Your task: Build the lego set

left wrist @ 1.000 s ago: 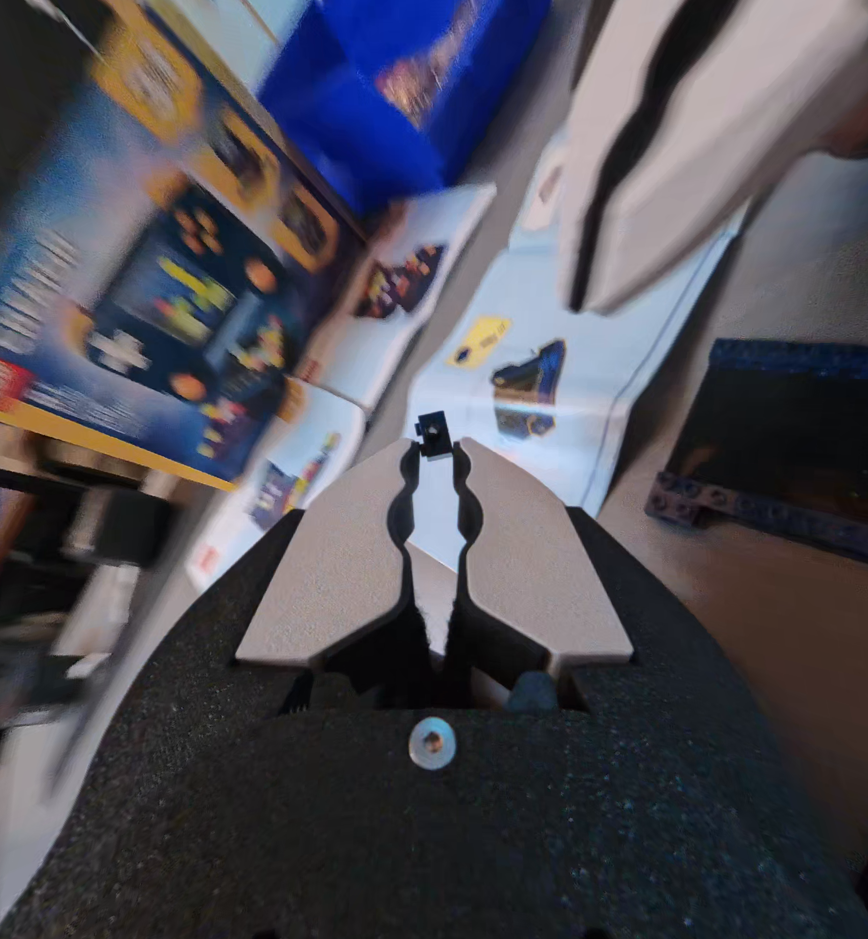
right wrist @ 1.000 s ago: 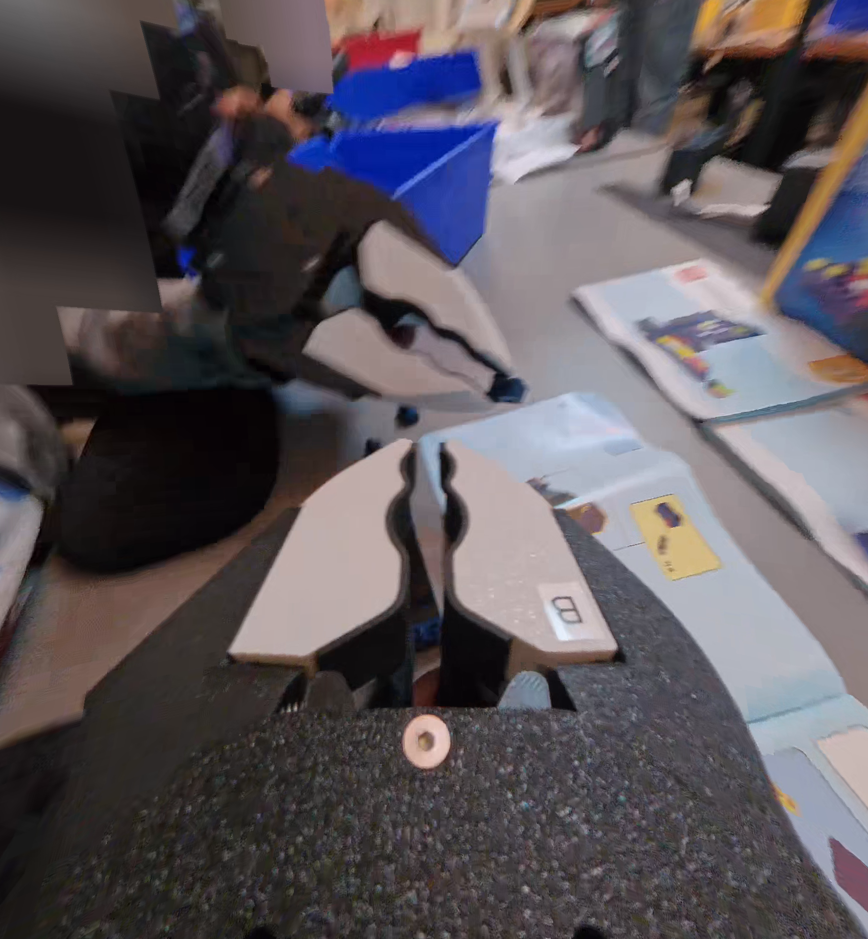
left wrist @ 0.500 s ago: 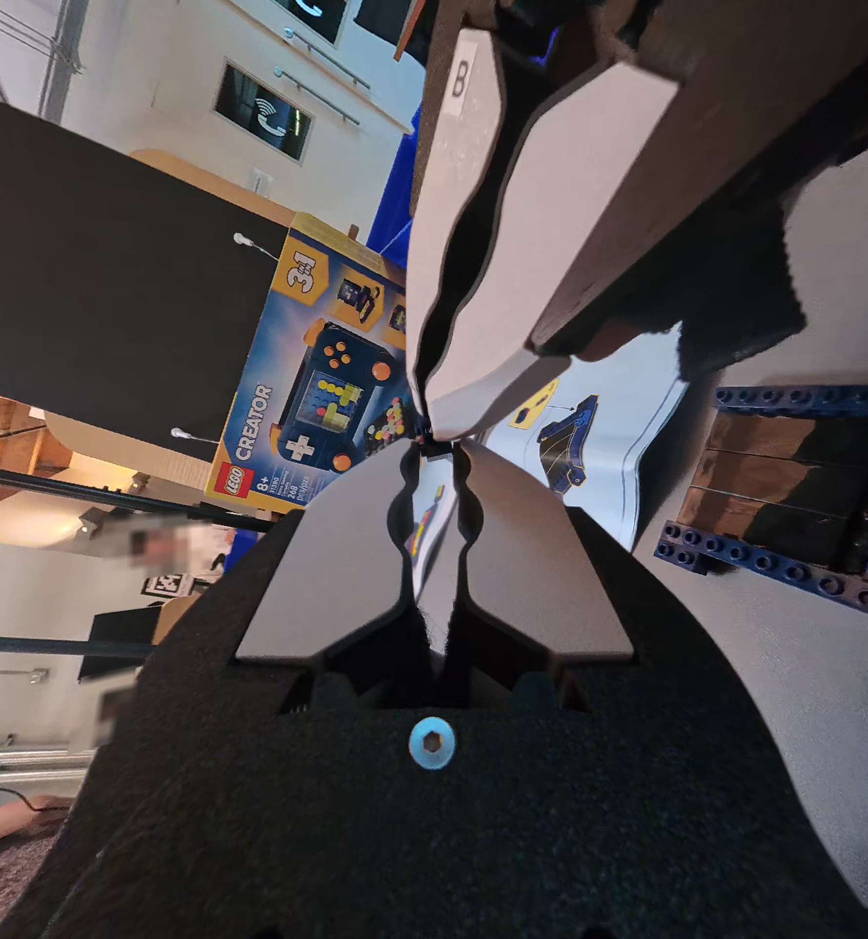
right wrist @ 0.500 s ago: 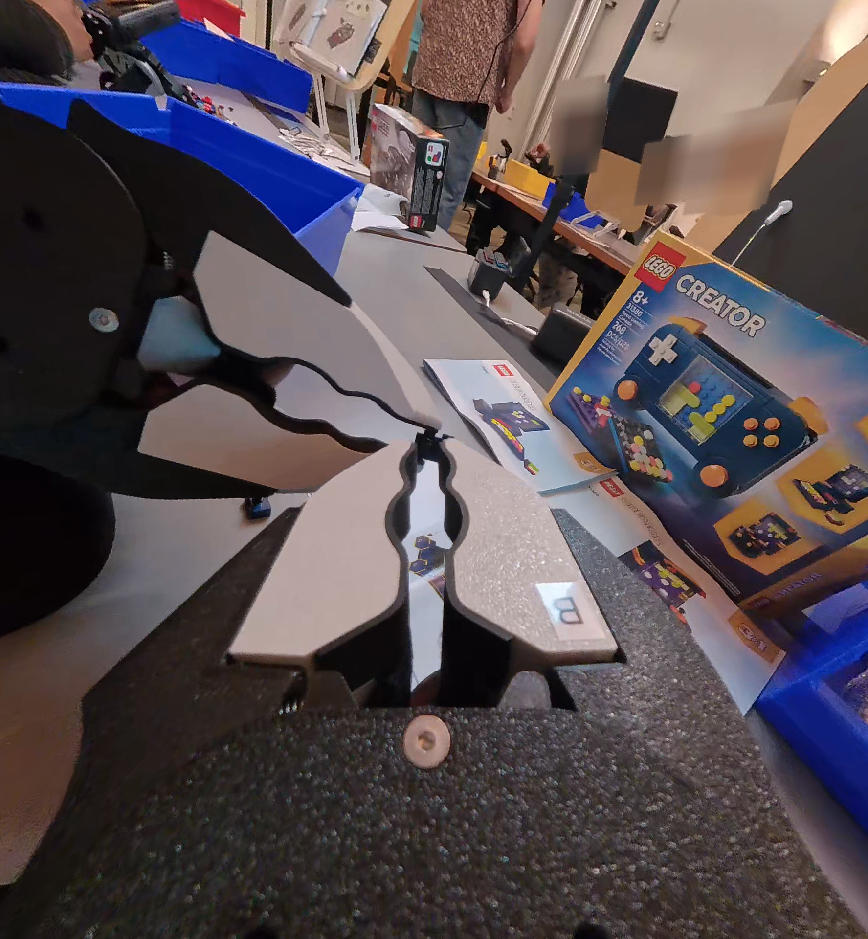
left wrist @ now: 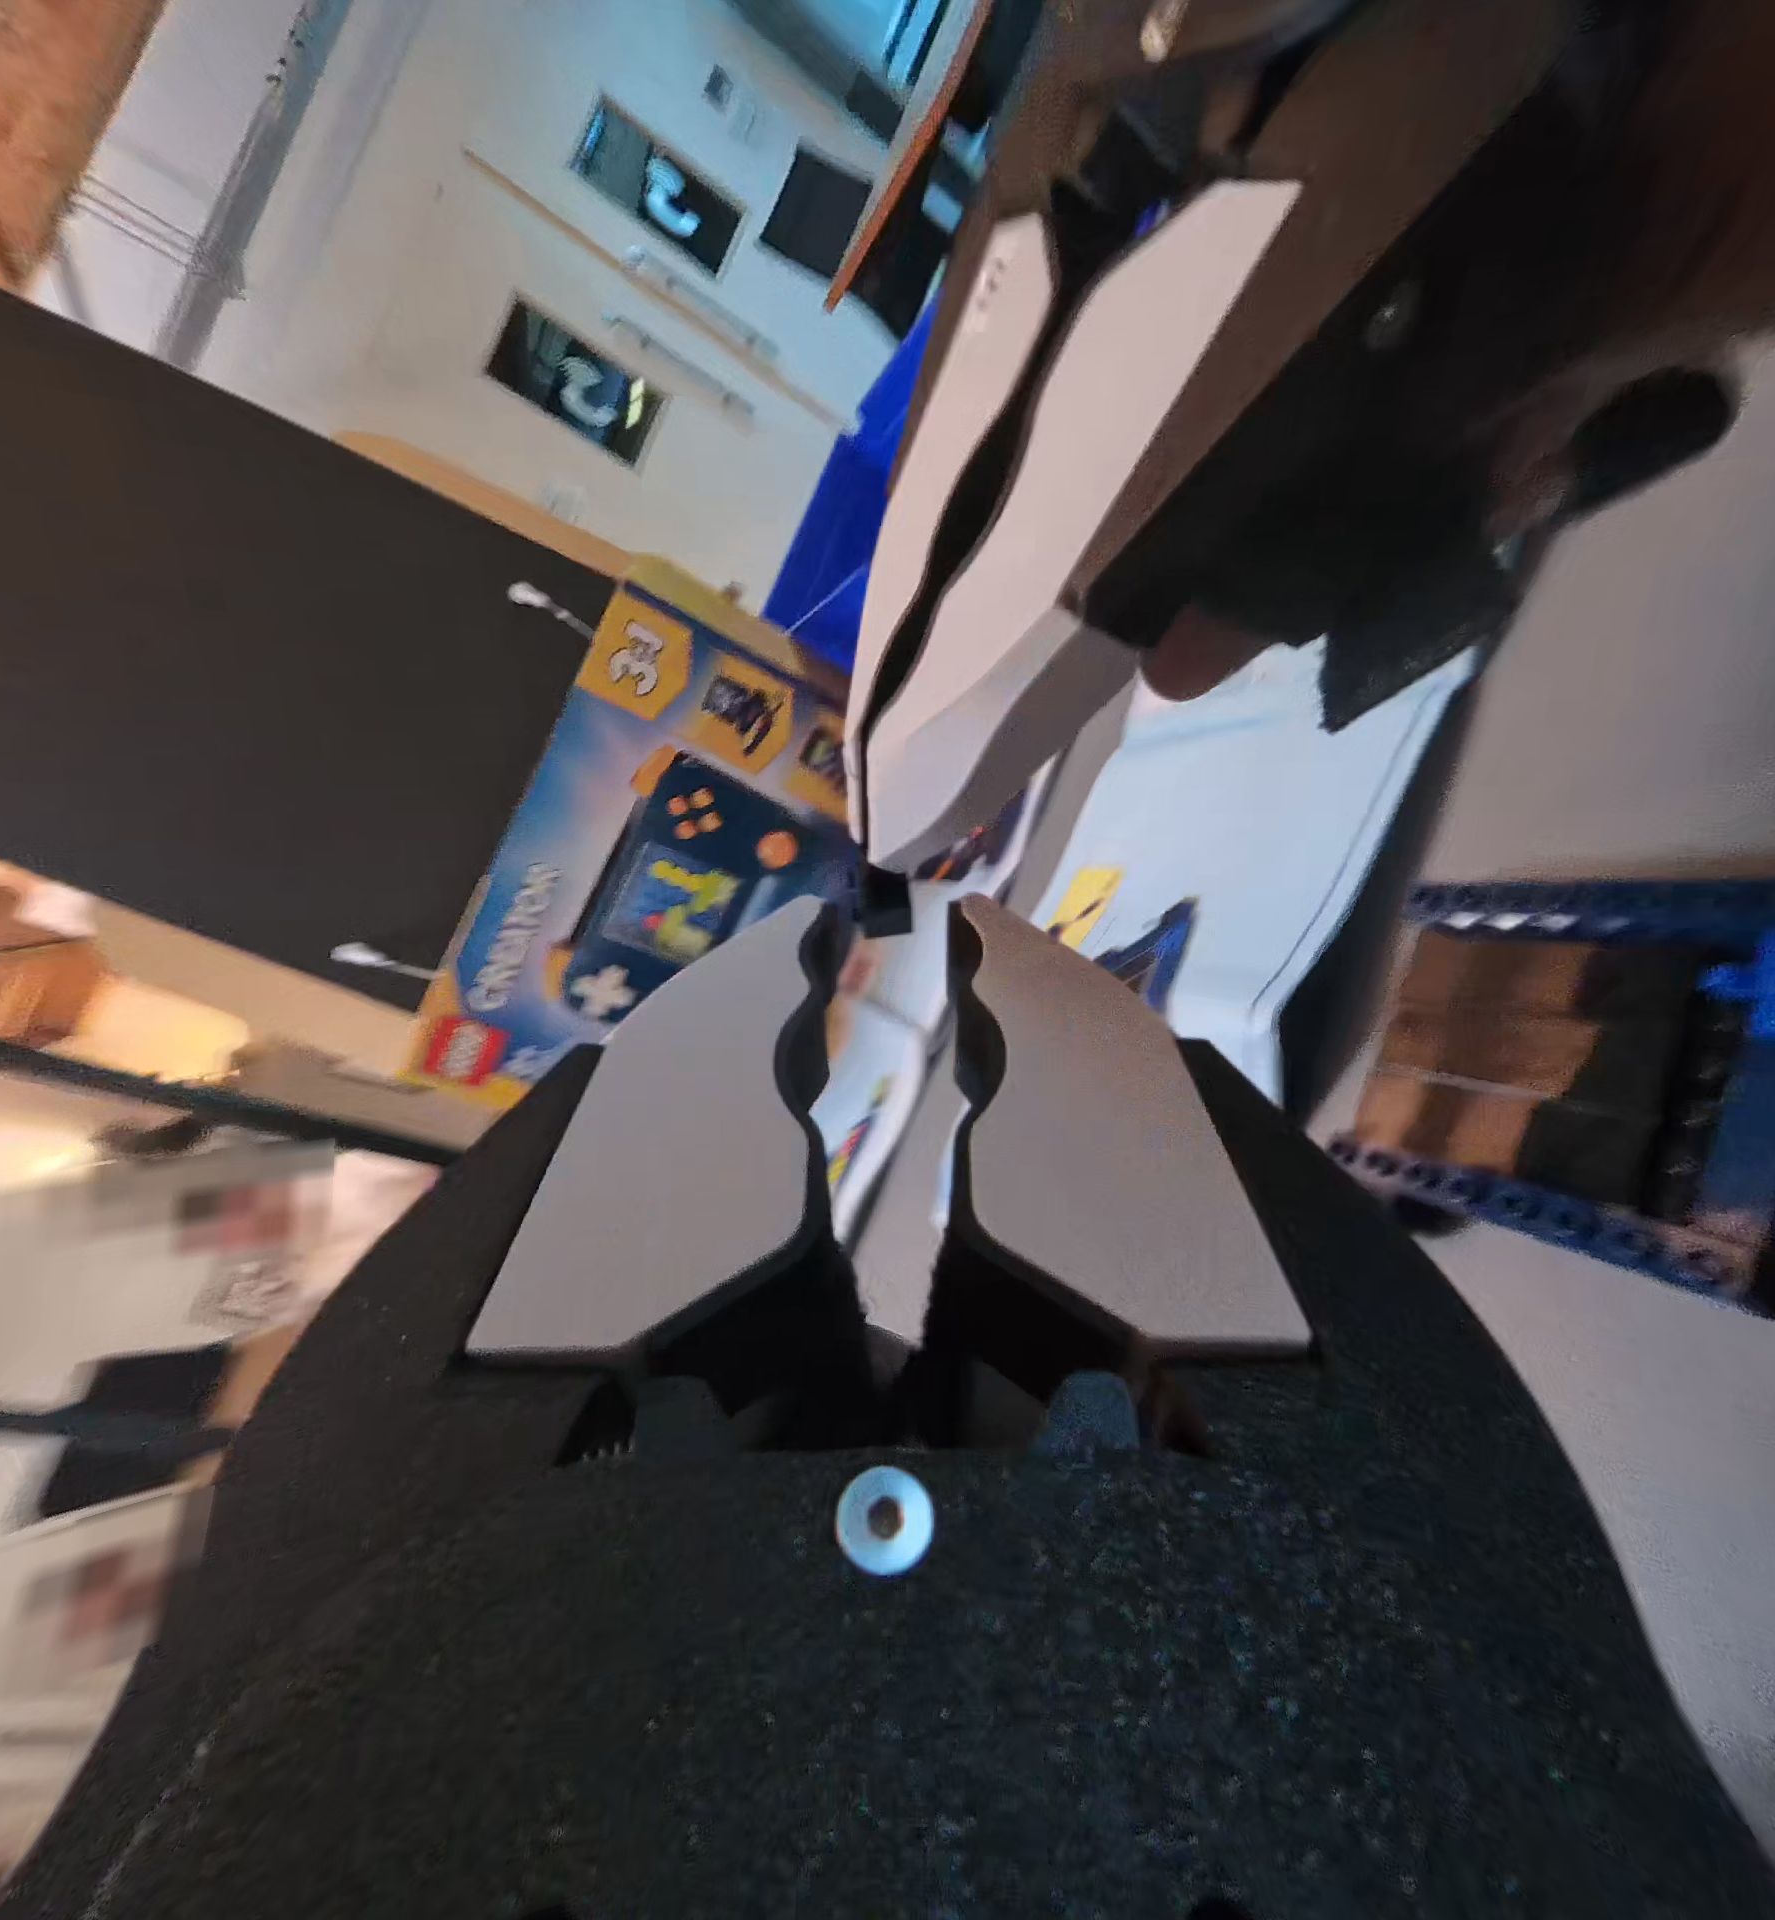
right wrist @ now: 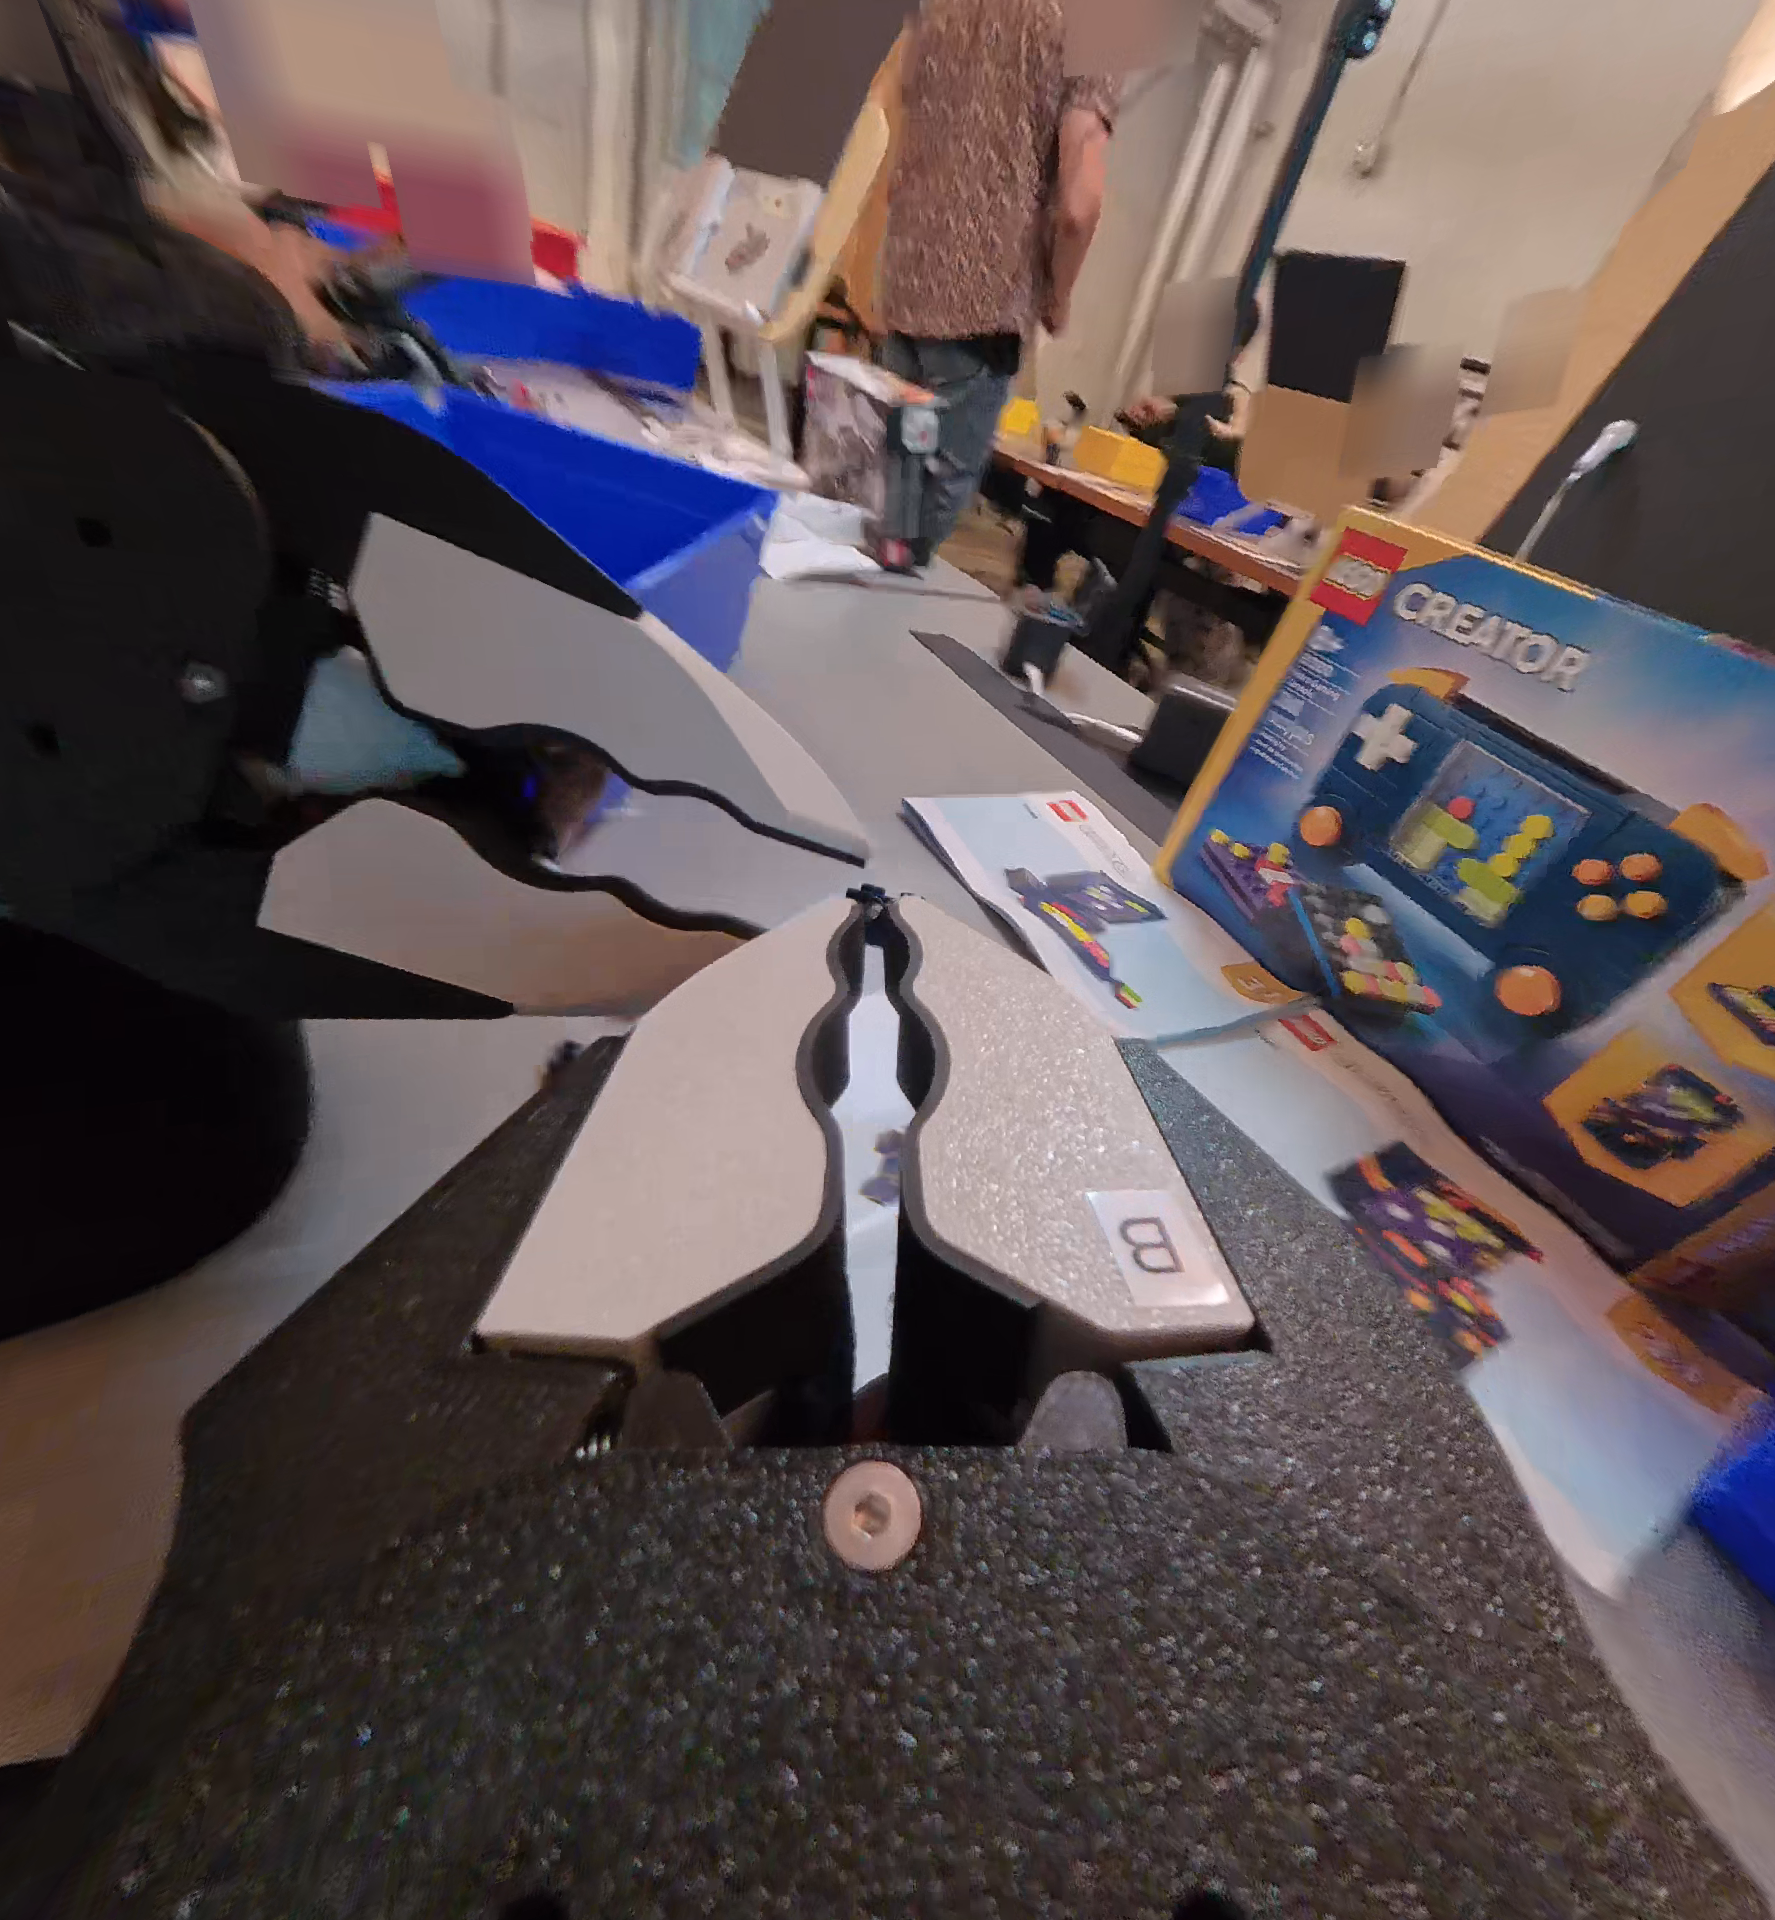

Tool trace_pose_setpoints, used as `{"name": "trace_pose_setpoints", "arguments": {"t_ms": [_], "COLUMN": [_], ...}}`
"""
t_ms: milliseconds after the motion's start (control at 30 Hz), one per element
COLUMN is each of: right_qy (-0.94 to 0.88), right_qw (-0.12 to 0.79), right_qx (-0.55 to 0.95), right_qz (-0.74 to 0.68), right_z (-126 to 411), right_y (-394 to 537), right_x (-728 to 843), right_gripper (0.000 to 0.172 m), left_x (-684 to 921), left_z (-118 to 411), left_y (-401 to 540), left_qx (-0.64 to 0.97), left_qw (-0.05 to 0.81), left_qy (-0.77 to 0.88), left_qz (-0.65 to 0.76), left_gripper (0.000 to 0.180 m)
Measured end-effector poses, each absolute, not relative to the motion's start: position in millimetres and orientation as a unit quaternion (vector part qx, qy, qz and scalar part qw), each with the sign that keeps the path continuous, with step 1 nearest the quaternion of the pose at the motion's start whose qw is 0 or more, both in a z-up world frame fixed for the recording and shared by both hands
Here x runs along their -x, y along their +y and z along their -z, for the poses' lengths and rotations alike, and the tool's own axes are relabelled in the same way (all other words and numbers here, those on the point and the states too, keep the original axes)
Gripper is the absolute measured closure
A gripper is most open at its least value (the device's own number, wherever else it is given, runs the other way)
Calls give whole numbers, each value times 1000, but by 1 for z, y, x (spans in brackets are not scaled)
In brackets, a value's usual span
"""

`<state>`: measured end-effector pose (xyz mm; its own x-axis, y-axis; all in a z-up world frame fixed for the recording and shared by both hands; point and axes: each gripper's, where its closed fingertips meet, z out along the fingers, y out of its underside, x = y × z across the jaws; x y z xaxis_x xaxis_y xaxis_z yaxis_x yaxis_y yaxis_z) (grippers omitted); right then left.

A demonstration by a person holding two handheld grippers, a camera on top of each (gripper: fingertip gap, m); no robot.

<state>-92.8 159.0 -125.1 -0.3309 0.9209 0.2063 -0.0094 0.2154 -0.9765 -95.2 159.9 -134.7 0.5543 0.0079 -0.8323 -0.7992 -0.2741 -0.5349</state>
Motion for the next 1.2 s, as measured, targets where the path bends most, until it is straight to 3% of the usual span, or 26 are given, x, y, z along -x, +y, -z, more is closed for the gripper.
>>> {"name": "trace_pose_setpoints", "arguments": {"t_ms": [67, 200, 333, 667, 800, 1033, 1067, 1200], "right_qy": [-595, -487, -457, -487, -491, -513, -534, -719], "right_qw": [405, 232, 155, 143, 141, 144, 143, 134], "right_qx": [346, 286, 246, 218, 213, 227, 235, 286], "right_qz": [-602, -792, -841, -834, -833, -815, -800, -619], "right_z": [112, 82, 76, 79, 80, 86, 91, 155], "right_y": [158, 154, 146, 130, 127, 127, 127, 134], "right_x": [85, 62, 52, 47, 45, 49, 51, 51], "right_gripper": [169, 169, 169, 169, 169, 169, 165, 107], "left_x": [91, 61, 52, 47, 43, 46, 48, 58], "left_z": [131, 98, 84, 82, 85, 88, 92, 115], "left_y": [158, 142, 132, 128, 128, 128, 127, 119], "left_qx": [720, 675, 625, 601, 607, 621, 635, 695], "left_qw": [592, 711, 718, 697, 691, 698, 695, 666], "left_qy": [244, 157, 118, 90, 103, 125, 138, 193], "left_qz": [-268, 114, 282, 380, 378, 333, 310, 189], "left_gripper": [154, 138, 139, 164, 158, 165, 165, 165]}}
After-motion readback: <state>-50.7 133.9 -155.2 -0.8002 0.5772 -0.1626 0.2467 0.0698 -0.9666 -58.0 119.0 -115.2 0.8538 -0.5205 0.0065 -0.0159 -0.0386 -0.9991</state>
